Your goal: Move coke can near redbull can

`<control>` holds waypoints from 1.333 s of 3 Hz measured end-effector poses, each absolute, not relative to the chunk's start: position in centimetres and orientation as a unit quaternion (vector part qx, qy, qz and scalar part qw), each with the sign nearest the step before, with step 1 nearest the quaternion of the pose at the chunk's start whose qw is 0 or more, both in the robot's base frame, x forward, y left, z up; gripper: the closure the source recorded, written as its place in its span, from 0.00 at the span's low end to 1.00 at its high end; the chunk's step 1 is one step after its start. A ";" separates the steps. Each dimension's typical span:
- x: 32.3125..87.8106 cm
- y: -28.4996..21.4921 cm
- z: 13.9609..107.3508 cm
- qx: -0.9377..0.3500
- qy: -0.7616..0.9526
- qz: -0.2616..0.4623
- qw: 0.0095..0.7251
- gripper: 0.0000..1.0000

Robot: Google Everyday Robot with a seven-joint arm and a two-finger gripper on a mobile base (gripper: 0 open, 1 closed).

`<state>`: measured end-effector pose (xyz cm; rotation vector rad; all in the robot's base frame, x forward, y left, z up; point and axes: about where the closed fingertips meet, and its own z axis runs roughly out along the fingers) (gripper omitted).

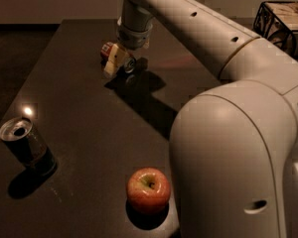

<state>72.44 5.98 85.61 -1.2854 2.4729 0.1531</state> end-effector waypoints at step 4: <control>71.6 6.8 86.2 -0.477 0.860 0.064 0.171 0.63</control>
Offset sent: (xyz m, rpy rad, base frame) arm 0.0026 0.0131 0.0052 -0.0206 0.0143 -0.0031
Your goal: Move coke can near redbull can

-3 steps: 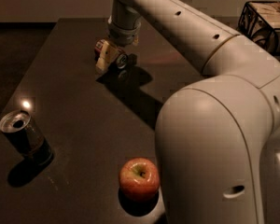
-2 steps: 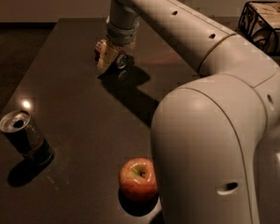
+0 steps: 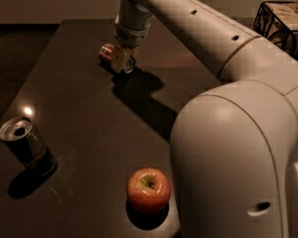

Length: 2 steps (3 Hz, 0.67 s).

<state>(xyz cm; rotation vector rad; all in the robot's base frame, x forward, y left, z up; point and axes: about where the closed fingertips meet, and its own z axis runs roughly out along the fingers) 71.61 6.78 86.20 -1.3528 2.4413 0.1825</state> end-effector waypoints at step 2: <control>66.4 4.6 89.8 -0.555 0.808 0.076 0.182 1.00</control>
Offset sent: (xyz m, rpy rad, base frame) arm -0.0971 -0.0436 0.0665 0.0163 -0.0565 0.3258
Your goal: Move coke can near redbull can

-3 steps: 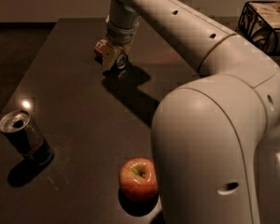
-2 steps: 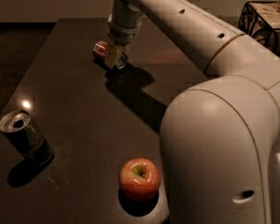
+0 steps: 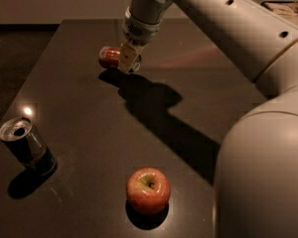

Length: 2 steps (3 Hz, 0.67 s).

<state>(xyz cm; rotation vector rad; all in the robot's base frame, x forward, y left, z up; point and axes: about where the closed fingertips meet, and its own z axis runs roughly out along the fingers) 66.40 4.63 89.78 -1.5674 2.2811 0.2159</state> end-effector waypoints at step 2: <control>58.3 3.1 91.4 -0.627 0.753 0.107 0.172 1.00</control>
Offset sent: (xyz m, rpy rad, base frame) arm -0.1339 -0.0271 0.0131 0.0207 0.0541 0.2915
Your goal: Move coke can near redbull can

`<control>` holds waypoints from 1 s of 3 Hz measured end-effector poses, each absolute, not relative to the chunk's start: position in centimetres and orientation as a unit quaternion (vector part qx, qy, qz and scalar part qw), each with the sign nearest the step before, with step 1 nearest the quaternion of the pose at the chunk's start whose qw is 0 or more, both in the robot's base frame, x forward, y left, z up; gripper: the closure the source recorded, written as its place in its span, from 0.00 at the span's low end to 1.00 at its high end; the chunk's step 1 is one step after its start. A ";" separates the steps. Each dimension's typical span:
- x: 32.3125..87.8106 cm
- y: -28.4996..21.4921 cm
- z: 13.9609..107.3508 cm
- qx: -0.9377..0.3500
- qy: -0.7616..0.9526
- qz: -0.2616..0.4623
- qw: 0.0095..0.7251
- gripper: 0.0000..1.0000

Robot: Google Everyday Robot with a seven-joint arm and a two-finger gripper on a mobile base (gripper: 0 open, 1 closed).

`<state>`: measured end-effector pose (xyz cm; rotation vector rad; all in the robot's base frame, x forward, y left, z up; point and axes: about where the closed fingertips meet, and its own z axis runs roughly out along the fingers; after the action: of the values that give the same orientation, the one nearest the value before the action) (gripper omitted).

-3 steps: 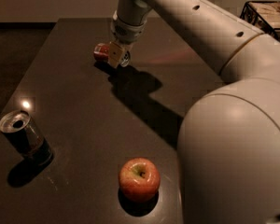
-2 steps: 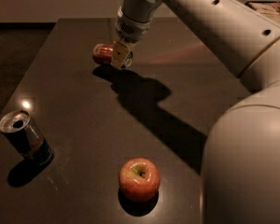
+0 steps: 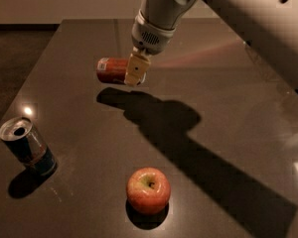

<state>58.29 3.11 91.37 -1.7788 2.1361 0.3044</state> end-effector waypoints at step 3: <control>54.3 3.3 90.9 -0.660 0.724 0.126 0.156 1.00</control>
Offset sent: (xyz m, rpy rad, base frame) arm -0.0318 0.0010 -0.0024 0.0003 0.0204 0.0646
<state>54.30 3.30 90.89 -1.8912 2.0723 0.3594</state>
